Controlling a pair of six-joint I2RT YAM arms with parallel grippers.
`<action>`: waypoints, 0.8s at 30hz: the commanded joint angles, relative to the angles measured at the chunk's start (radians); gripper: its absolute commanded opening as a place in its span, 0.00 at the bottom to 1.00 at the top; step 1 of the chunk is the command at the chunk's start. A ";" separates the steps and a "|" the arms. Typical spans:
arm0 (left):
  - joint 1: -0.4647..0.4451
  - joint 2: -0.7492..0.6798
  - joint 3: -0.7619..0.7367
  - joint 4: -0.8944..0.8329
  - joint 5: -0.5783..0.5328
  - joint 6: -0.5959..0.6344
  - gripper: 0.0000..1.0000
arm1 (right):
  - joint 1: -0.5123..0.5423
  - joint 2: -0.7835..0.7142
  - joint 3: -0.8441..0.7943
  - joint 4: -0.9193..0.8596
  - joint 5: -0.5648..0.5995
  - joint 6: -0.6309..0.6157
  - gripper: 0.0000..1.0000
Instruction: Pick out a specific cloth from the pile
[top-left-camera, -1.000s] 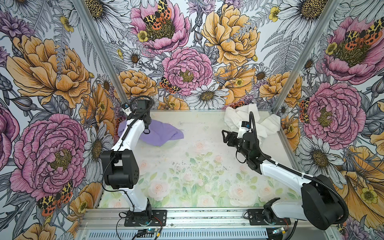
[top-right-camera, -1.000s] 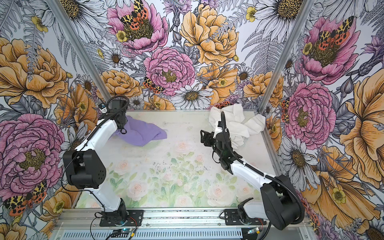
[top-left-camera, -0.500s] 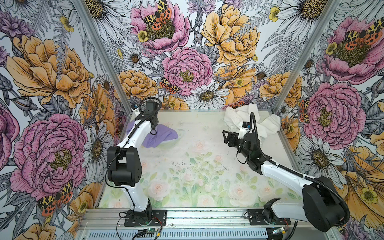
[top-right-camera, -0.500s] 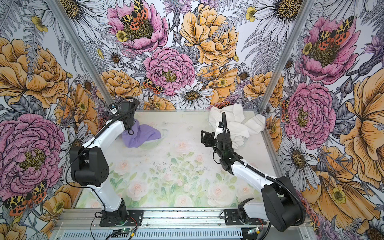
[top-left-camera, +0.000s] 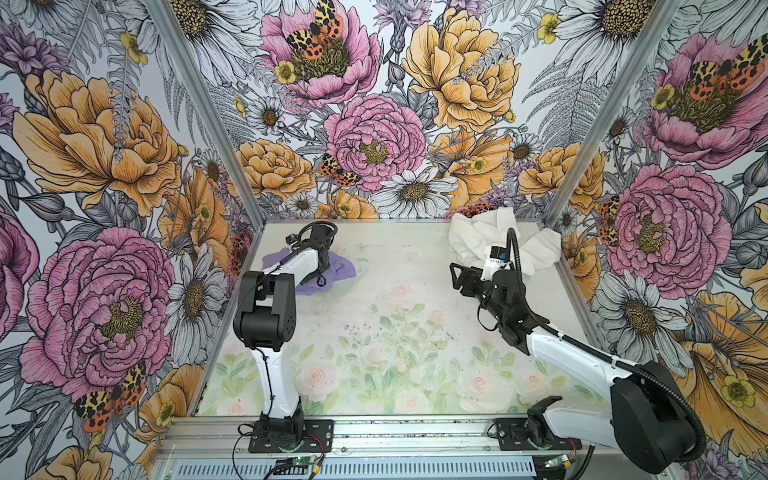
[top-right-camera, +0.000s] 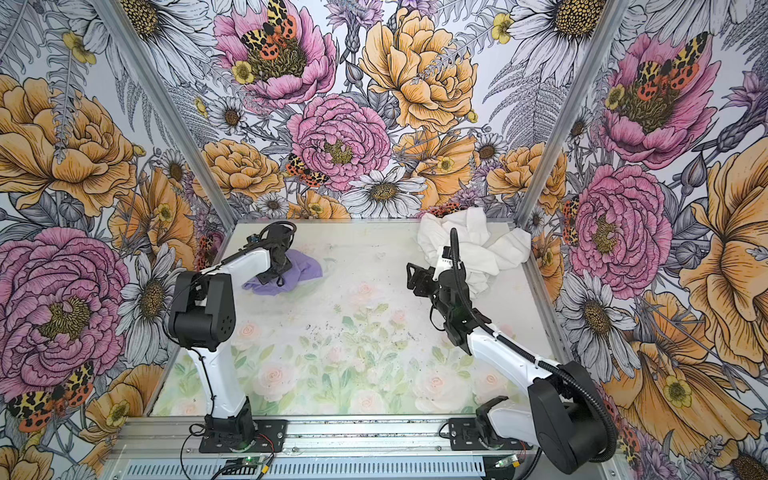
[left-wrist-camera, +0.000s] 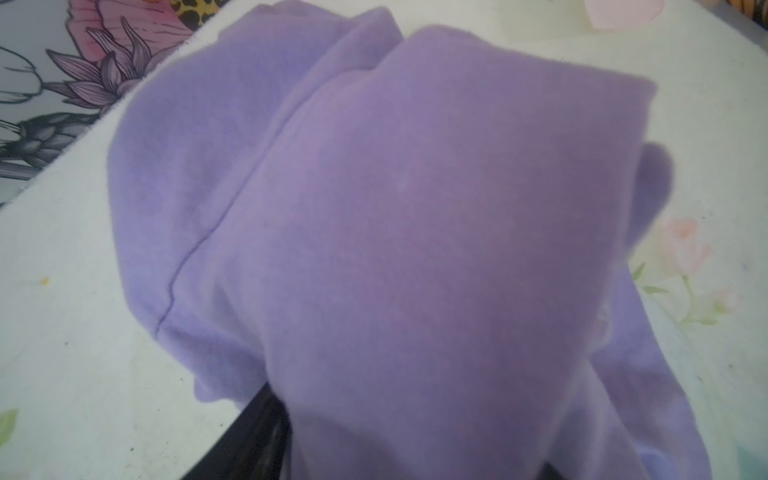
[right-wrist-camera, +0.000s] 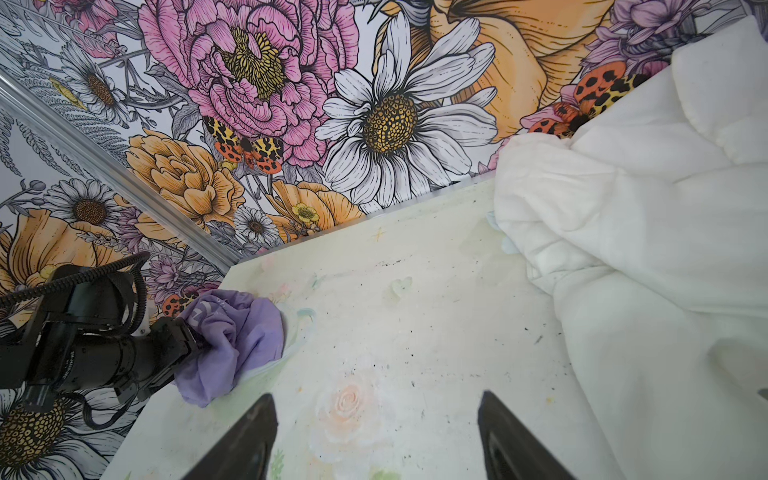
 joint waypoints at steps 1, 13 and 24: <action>-0.007 0.002 -0.007 0.031 0.056 -0.014 0.79 | -0.013 -0.033 -0.006 0.006 -0.011 0.000 0.76; -0.084 -0.317 -0.050 0.055 -0.055 0.129 0.99 | -0.030 -0.058 -0.009 0.004 -0.029 -0.013 0.81; -0.149 -0.818 -0.583 0.640 -0.111 0.501 0.99 | -0.063 -0.203 -0.013 -0.095 0.008 -0.179 0.95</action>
